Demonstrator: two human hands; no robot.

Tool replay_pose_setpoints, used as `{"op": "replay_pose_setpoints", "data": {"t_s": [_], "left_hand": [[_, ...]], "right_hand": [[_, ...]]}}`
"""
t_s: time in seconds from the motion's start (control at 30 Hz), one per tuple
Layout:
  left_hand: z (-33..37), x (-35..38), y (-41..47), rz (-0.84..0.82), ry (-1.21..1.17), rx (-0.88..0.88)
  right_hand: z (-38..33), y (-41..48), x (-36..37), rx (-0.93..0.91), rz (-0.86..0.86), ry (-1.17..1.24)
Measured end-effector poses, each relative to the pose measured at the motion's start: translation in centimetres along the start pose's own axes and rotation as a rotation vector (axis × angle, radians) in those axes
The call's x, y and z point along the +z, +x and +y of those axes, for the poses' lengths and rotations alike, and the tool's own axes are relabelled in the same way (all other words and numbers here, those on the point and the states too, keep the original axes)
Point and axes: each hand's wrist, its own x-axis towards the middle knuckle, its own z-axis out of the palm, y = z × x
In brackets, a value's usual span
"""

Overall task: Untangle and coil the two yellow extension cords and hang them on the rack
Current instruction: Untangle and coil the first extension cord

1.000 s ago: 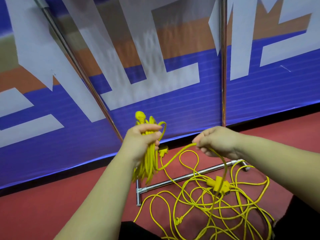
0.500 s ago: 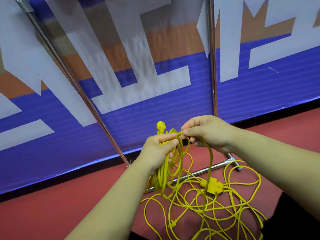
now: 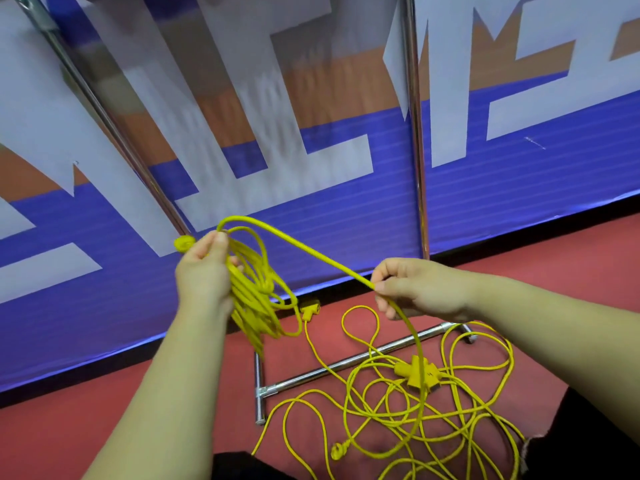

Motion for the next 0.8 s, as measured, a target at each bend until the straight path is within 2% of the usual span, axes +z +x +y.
{"op": "replay_pose_setpoints", "data": {"t_s": [0.07, 0.17, 0.33, 0.47, 0.6, 0.8], "left_hand": [[0.1, -1.7, 0.7, 0.012, 0.053, -0.007], [-0.8, -2.4, 0.1, -0.057, 0.203, 0.024], [-2.2, -1.2, -1.8, -0.159, 0.204, -0.014], [-3.4, 0.5, -4.6, -0.296, 0.253, -0.140], [-3.7, 1.8, -6.8, -0.440, 0.170, -0.258], [-3.5, 2.0, -7.2, -0.524, 0.073, -0.290]], "right_hand": [[0.5, 0.1, -0.2, 0.011, 0.051, -0.006], [0.2, 0.7, -0.3, 0.011, 0.180, 0.006], [-1.2, 2.0, 1.0, 0.072, 0.380, 0.154], [-2.3, 2.5, 2.0, 0.142, 0.390, 0.102], [-2.8, 2.9, 2.1, 0.178, 0.380, 0.098], [-2.4, 3.2, 0.9, 0.222, 0.459, 0.123]]}}
